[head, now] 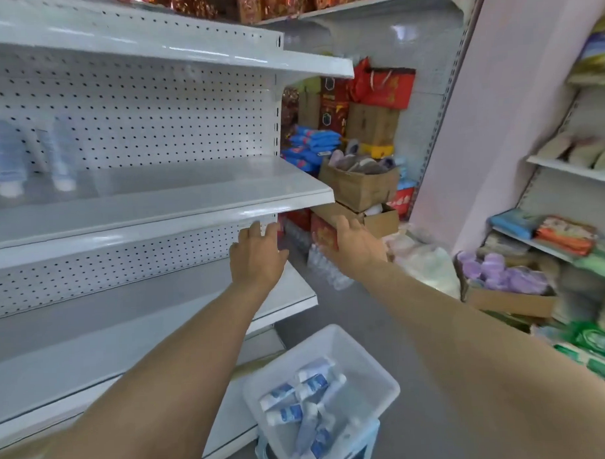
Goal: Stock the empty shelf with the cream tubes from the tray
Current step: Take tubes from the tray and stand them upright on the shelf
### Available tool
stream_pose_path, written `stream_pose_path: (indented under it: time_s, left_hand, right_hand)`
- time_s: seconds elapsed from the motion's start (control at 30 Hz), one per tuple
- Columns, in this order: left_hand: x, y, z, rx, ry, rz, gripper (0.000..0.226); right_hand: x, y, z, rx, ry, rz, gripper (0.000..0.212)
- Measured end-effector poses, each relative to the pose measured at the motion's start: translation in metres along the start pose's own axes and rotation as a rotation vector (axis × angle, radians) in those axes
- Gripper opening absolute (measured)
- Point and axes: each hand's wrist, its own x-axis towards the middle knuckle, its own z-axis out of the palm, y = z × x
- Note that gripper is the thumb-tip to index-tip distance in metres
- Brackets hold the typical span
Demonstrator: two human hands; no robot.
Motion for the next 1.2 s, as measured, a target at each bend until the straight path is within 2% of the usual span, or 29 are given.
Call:
stream_pose_path:
  time_s: [0.23, 0.4, 0.67, 0.83, 0.93, 1.2]
  left_hand:
    - [0.019, 0.05, 0.137, -0.011, -0.166, -0.083, 0.055]
    - [0.005, 0.052, 0.233, -0.016, -0.32, -0.162, 0.052]
    - [-0.043, 0.008, 0.365, 0.004, -0.662, -0.311, 0.054]
    - [-0.1, -0.021, 0.438, -0.075, -0.852, -0.424, 0.053]
    - [-0.133, -0.035, 0.473, -0.147, -0.948, -0.493, 0.052]
    - [-0.157, -0.043, 0.539, -0.306, -0.932, -0.539, 0.042]
  right_hand:
    - [0.051, 0.111, 0.085, 0.023, -0.198, 0.059, 0.066]
    - [0.065, 0.168, 0.166, 0.06, -0.401, 0.14, 0.062]
    - [0.031, 0.212, 0.316, 0.18, -0.747, 0.248, 0.064]
    - [-0.016, 0.227, 0.402, 0.3, -1.039, 0.379, 0.06]
    - [-0.037, 0.232, 0.442, 0.319, -1.13, 0.405, 0.056]
    - [-0.055, 0.234, 0.511, 0.358, -1.242, 0.361, 0.053]
